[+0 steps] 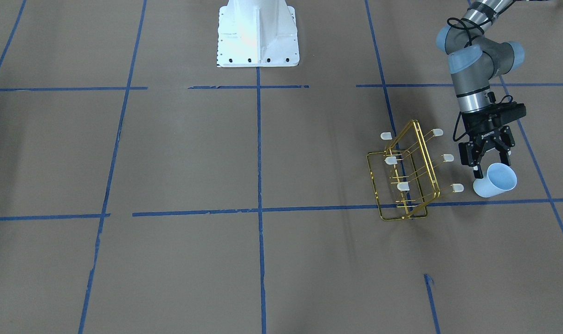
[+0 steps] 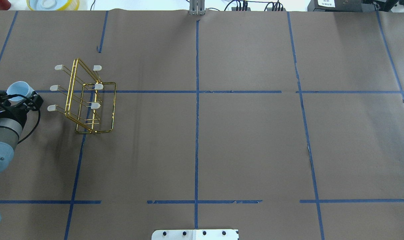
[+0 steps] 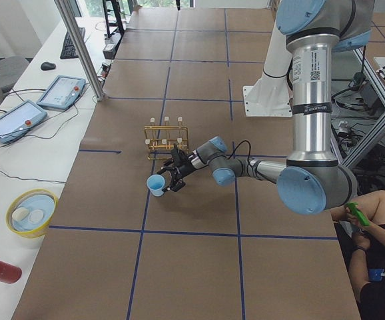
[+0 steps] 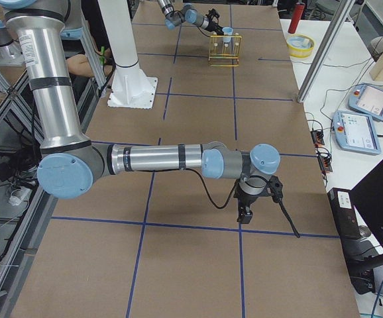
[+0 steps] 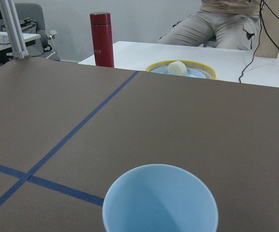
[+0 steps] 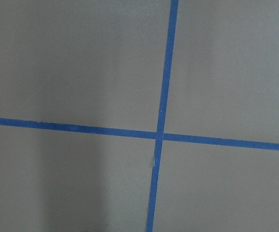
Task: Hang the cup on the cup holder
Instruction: 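Close the left gripper on the cup's rim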
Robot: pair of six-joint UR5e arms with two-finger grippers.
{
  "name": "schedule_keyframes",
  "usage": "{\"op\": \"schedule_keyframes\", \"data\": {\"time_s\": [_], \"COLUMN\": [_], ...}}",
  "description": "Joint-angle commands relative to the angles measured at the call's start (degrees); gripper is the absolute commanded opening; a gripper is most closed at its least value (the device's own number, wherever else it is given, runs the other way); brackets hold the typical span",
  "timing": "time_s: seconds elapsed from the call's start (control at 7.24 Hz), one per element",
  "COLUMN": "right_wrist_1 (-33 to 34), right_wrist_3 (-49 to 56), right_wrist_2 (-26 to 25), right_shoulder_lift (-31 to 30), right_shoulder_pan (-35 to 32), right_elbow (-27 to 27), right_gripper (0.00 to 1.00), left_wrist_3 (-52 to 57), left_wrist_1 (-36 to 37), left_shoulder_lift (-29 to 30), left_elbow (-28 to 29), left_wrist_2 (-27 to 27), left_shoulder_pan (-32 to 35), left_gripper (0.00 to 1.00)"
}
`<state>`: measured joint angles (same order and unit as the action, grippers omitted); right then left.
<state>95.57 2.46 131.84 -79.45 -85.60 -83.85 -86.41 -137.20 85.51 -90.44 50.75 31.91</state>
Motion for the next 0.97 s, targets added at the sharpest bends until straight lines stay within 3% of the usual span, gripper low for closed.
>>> {"op": "schedule_keyframes", "data": {"time_s": [0.0, 0.83], "right_wrist_1": [0.0, 0.1], "right_wrist_3": [0.0, 0.0], "right_wrist_2": [0.0, 0.0], "right_shoulder_lift": [0.0, 0.0], "right_shoulder_pan": [0.0, 0.0], "right_elbow": [0.0, 0.0], "right_gripper": [1.00, 1.00], "left_wrist_3": [-0.1, -0.1], "left_wrist_1": [0.0, -0.1], "left_shoulder_lift": [2.1, 4.5], "left_elbow": [3.7, 7.5], "left_wrist_2": [-1.8, -2.7], "left_shoulder_pan": [-0.1, -0.4], "left_gripper": [1.00, 1.00]}}
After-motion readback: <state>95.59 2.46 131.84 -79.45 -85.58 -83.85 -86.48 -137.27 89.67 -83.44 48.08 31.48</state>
